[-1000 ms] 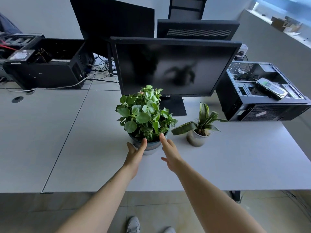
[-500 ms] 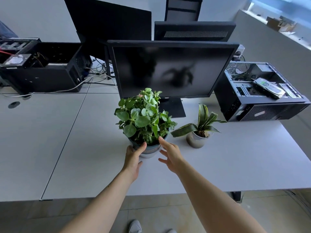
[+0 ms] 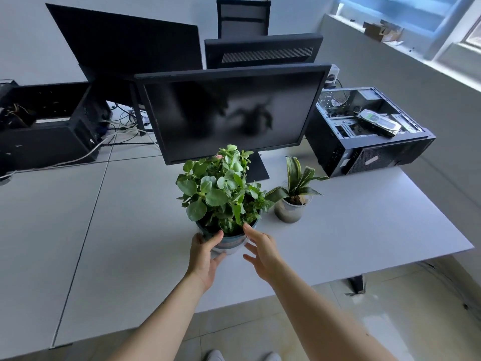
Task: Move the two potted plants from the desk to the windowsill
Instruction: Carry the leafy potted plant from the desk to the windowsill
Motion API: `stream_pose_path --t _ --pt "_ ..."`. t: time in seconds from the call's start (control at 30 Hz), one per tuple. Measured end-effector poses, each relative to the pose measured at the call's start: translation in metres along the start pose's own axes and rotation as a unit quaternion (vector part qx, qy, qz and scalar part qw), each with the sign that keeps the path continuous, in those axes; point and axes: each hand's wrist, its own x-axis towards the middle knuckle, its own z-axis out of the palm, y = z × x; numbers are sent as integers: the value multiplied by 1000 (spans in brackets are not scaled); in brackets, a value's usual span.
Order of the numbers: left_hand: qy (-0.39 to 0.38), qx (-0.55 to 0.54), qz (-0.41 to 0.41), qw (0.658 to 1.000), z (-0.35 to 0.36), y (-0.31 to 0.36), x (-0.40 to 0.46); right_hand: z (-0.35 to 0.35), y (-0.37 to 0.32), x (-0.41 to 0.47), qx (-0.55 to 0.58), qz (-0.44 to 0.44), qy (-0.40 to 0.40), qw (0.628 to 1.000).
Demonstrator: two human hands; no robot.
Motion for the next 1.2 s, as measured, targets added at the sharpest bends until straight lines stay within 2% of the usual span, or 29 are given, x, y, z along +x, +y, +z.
stream_pose_path --t 0.27,0.5,0.93,1.2 --pt "-51 38 -22 998 26 -20 -14 -35 1 -32 48 -37 53 997" --pt "-98 67 -51 992 77 -55 -45 -96 -2 -71 89 -60 101 989" --pt "-217 117 -120 962 249 -192 -130 -312 -32 -179 150 -100 214 960" --pt "-309 198 -165 916 387 -283 -154 -448 -64 -231 230 -144 301 914"
